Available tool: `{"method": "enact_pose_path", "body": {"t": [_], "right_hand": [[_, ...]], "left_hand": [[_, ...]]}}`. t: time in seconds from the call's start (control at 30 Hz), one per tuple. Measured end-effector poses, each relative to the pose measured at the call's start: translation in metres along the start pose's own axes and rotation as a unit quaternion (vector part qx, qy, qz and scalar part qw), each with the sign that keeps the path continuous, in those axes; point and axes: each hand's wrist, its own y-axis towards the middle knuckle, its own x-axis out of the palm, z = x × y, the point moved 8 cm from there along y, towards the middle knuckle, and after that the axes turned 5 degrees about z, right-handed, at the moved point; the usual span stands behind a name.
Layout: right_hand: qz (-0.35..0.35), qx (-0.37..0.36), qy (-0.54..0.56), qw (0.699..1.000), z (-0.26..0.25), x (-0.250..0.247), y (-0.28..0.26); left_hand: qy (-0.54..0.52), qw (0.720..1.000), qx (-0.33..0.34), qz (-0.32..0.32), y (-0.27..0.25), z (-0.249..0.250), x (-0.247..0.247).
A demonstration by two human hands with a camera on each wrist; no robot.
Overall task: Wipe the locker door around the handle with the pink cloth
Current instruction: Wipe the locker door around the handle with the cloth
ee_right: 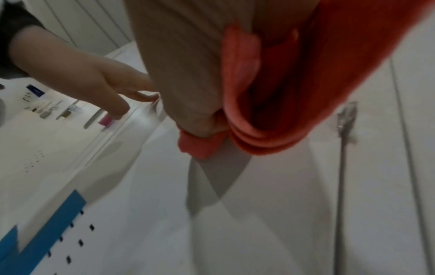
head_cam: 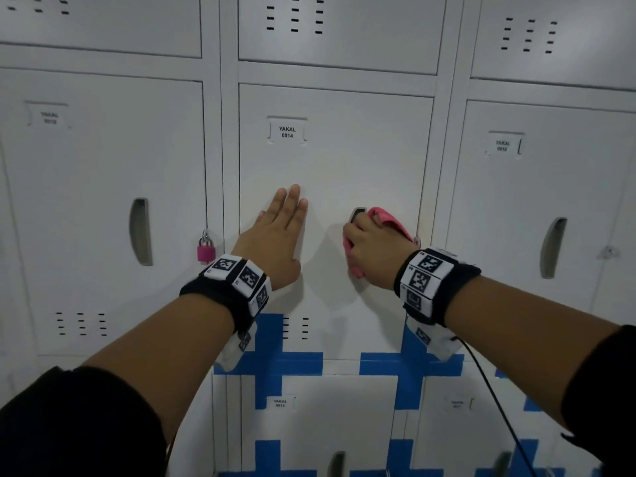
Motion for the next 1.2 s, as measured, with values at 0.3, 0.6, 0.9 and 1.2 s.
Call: {"method": "enact_pose_path", "body": {"t": [0.3,0.6,0.9,1.2], "right_hand": [[0.180,0.121,0.194,0.957,0.002,0.031,-0.046],[0.374,0.354,0.524,0.678,0.041,0.043,-0.062],[0.220,0.196,0.395,0.870,-0.017,0.048,-0.019],[0.192,0.045,0.343,0.919,-0.064,0.091,-0.072]], "left_hand": [[0.006,1.000,0.005,-0.003,0.001,0.000,0.002],[0.014,1.000,0.007,0.002,0.000,0.001,0.003],[0.004,1.000,0.013,0.009,0.001,0.001,0.004],[0.017,1.000,0.009,0.003,0.000,0.001,0.004]]}}
